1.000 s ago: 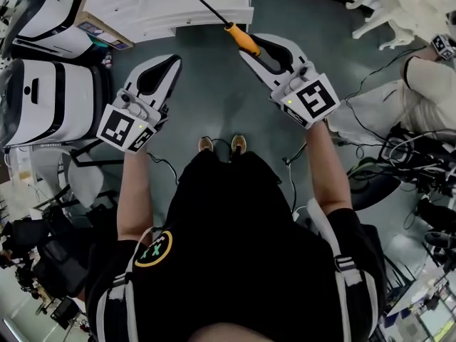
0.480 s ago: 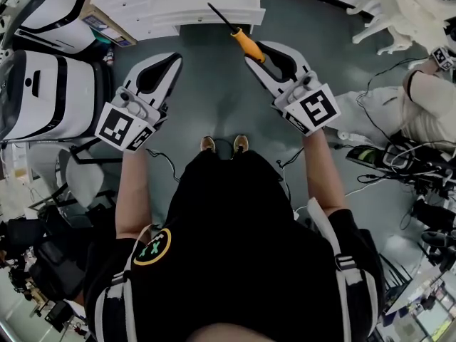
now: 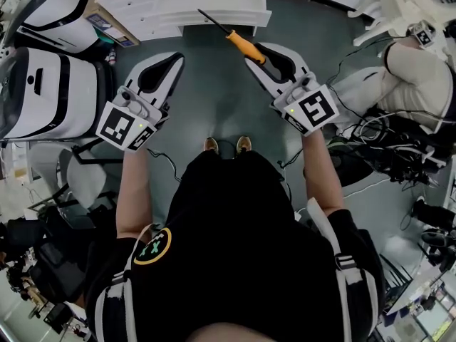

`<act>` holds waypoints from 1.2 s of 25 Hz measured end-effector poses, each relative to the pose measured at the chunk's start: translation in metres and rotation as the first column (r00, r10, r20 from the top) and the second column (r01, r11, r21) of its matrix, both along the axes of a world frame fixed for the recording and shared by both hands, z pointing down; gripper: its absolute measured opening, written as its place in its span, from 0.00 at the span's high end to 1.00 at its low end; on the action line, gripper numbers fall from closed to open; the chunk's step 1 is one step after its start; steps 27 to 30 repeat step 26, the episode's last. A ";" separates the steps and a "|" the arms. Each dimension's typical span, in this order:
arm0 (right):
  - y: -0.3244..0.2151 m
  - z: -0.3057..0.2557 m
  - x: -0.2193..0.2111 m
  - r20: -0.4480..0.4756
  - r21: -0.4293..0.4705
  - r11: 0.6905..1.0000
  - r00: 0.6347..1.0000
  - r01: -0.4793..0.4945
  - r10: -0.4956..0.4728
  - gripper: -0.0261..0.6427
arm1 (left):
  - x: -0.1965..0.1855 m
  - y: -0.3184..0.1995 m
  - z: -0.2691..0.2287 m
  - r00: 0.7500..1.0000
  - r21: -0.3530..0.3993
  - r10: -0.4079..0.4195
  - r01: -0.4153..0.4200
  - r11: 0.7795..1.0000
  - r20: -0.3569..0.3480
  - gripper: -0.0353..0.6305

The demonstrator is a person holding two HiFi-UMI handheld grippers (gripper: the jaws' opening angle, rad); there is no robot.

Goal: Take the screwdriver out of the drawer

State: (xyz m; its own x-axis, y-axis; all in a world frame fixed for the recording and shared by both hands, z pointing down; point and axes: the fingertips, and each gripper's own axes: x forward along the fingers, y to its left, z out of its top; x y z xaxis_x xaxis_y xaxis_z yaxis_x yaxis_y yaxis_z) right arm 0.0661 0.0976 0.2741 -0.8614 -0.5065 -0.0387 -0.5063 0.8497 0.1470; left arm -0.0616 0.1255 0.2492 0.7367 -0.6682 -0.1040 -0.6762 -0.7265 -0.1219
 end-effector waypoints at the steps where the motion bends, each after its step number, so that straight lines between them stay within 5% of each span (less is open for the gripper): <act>1: 0.001 0.000 -0.002 -0.002 0.000 1.000 1.000 0.001 -0.001 0.76 | -0.001 0.000 0.000 1.000 0.001 0.001 -0.001 1.000 0.000 0.91; 30: 0.000 -0.006 -0.020 -0.006 0.018 1.000 1.000 0.016 -0.016 0.76 | -0.022 -0.003 -0.002 1.000 0.006 -0.003 0.003 1.000 -0.004 0.91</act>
